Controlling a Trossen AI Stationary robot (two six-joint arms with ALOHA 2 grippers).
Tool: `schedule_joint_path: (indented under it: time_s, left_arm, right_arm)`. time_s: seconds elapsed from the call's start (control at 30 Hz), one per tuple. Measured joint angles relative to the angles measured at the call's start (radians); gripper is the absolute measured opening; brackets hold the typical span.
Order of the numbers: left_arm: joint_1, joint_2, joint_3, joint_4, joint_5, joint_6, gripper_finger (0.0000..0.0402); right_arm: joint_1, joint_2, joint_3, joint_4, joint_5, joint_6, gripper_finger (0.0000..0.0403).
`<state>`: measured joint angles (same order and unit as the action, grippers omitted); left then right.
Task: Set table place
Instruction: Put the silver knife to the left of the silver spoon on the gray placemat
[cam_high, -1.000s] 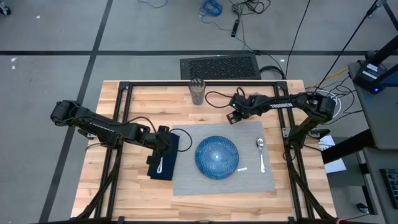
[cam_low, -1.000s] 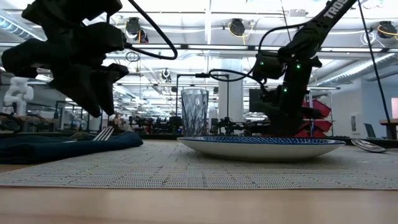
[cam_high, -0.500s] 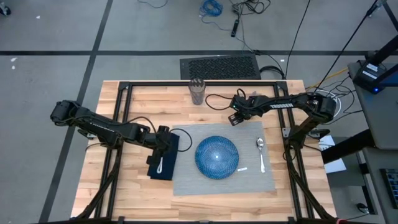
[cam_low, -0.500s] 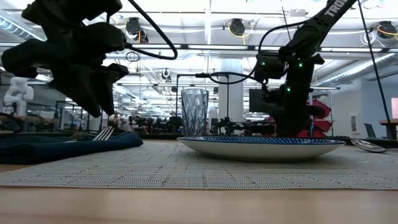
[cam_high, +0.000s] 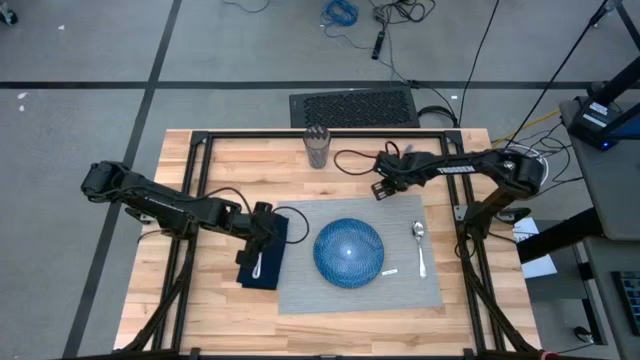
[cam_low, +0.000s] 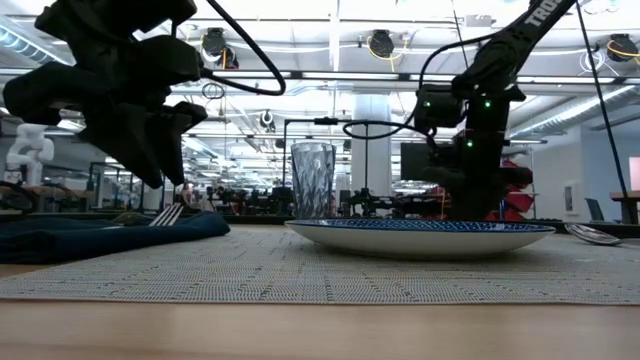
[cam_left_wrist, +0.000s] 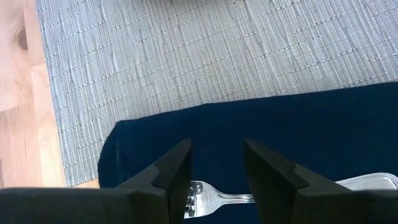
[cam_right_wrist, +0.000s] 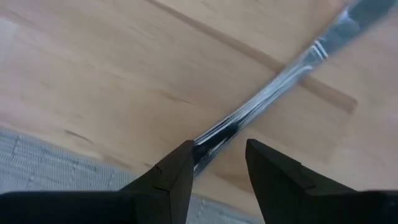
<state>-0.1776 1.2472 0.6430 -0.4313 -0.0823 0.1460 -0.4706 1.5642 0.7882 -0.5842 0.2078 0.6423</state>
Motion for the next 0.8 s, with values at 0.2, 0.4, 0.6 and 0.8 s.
schedule_joint_path:
  time_s: [0.2, 0.4, 0.6, 0.8]
  left_arm:
    - [0.0, 0.0, 0.0, 0.005, 0.0, 0.0, 0.013]
    - [0.0, 0.0, 0.0, 0.018, 0.0, 0.0, 0.013]
    - [0.0, 0.0, 0.0, 0.025, 0.0, 0.0, 0.013]
    - [0.0, 0.0, 0.0, 0.03, 0.0, 0.017, 0.013]
  right_arm:
    - [0.0, -0.05, 0.0, -0.043, -0.002, 0.06, 0.0134]
    - [-0.005, -0.089, 0.002, -0.013, 0.0, 0.158, 0.0135]
    - [-0.015, -0.091, 0.002, -0.013, 0.001, 0.187, 0.0135]
    - [-0.042, -0.089, 0.003, -0.009, 0.0, 0.225, 0.0135]
